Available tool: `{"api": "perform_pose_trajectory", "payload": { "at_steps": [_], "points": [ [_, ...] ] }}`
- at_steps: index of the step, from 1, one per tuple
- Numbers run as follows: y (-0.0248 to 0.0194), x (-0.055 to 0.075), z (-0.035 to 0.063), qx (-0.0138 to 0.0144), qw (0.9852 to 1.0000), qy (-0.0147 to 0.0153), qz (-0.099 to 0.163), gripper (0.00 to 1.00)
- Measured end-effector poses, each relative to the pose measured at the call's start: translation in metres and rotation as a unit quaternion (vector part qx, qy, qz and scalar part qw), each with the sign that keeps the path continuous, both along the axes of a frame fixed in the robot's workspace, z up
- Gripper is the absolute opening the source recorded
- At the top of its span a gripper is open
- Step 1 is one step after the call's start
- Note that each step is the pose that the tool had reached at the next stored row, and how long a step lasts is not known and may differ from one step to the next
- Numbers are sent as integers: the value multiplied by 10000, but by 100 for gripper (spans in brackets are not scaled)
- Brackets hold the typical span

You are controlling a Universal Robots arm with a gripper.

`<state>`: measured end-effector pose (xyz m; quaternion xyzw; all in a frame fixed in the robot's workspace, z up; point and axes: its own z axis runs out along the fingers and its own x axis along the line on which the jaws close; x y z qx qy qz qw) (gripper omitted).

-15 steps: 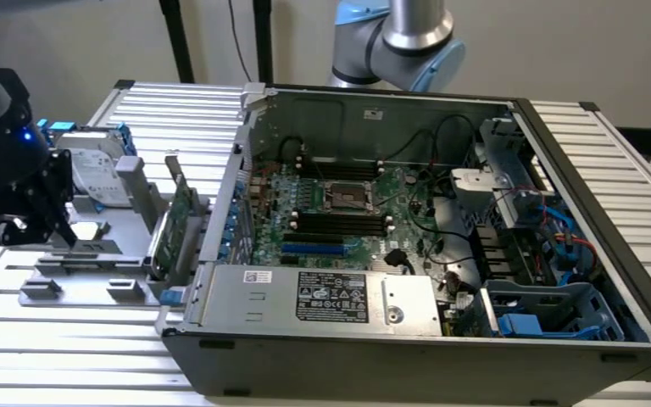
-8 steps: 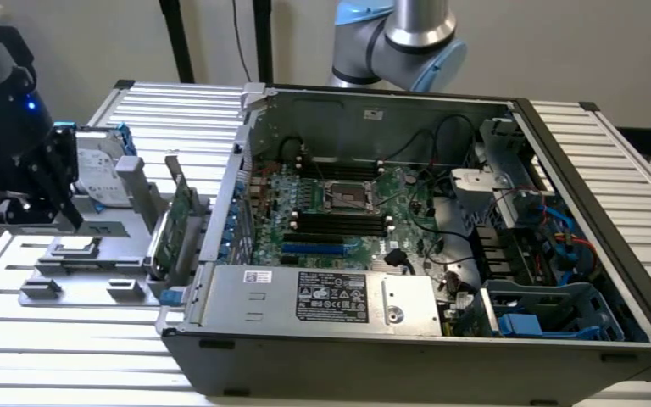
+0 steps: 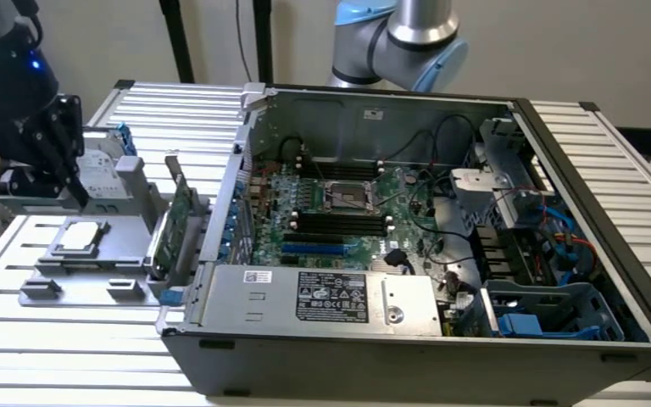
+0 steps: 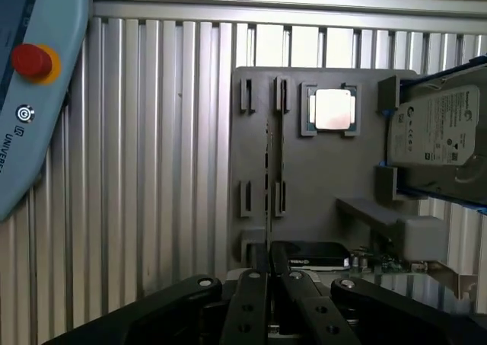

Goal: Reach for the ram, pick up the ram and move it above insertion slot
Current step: 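Pick up the ram and move it above insertion slot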

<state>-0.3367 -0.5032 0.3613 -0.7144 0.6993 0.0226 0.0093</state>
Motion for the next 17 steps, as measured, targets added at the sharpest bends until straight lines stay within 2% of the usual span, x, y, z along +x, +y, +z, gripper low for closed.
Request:
{"api": "perform_pose_trajectory", "payload": {
  "at_steps": [6,17],
  "points": [
    [23,139,140,21,10000,2,4,13],
    [132,331,271,26,10000,2,4,13]
  ]
}}
